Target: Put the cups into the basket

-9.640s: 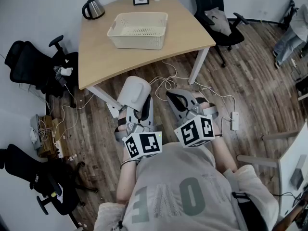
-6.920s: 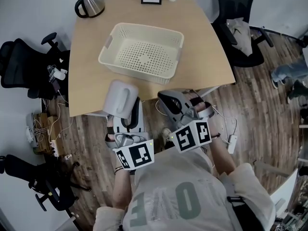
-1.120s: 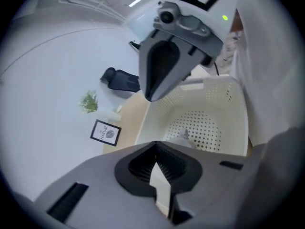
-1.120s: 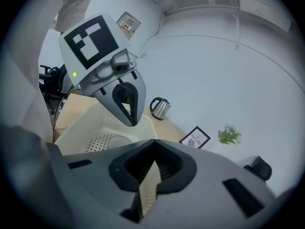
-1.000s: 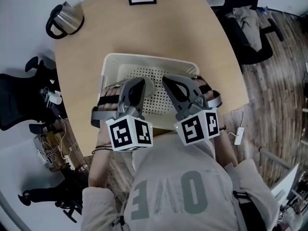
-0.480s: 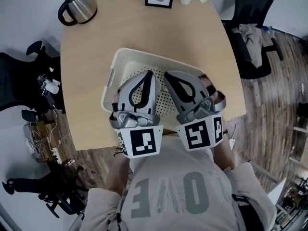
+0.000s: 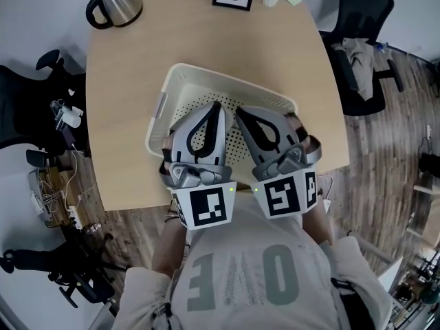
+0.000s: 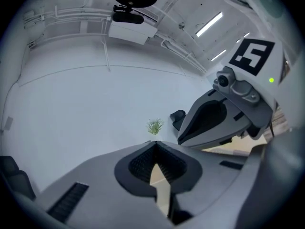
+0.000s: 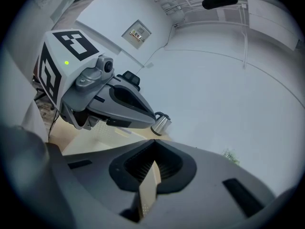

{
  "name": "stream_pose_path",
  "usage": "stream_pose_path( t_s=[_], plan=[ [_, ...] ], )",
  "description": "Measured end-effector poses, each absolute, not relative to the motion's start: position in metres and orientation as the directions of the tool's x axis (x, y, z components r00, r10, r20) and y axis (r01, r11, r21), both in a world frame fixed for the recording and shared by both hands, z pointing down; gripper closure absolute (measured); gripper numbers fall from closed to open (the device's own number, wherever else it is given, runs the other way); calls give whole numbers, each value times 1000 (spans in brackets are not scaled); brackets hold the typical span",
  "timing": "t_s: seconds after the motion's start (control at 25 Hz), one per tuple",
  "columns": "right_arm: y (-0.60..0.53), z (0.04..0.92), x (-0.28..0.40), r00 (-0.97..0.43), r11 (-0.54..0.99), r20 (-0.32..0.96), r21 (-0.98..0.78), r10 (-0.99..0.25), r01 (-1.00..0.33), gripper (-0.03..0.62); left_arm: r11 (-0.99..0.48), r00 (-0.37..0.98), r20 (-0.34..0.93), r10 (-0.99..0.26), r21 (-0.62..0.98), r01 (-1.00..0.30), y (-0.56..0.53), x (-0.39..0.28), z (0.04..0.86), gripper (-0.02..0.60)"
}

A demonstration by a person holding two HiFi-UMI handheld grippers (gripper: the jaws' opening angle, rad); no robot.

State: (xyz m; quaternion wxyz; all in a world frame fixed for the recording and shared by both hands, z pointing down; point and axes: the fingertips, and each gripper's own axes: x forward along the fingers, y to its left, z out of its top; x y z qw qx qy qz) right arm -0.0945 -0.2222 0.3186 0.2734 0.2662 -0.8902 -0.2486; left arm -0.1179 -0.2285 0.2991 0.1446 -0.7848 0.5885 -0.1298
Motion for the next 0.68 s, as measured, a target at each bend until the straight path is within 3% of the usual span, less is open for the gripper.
stream_pose_path(
  t_s=[0.68],
  plan=[
    [-221, 333, -103, -706, 752, 388, 579, -593, -313, 595, -245, 250, 41, -967, -409, -879, -225, -130, 297, 572]
  ],
)
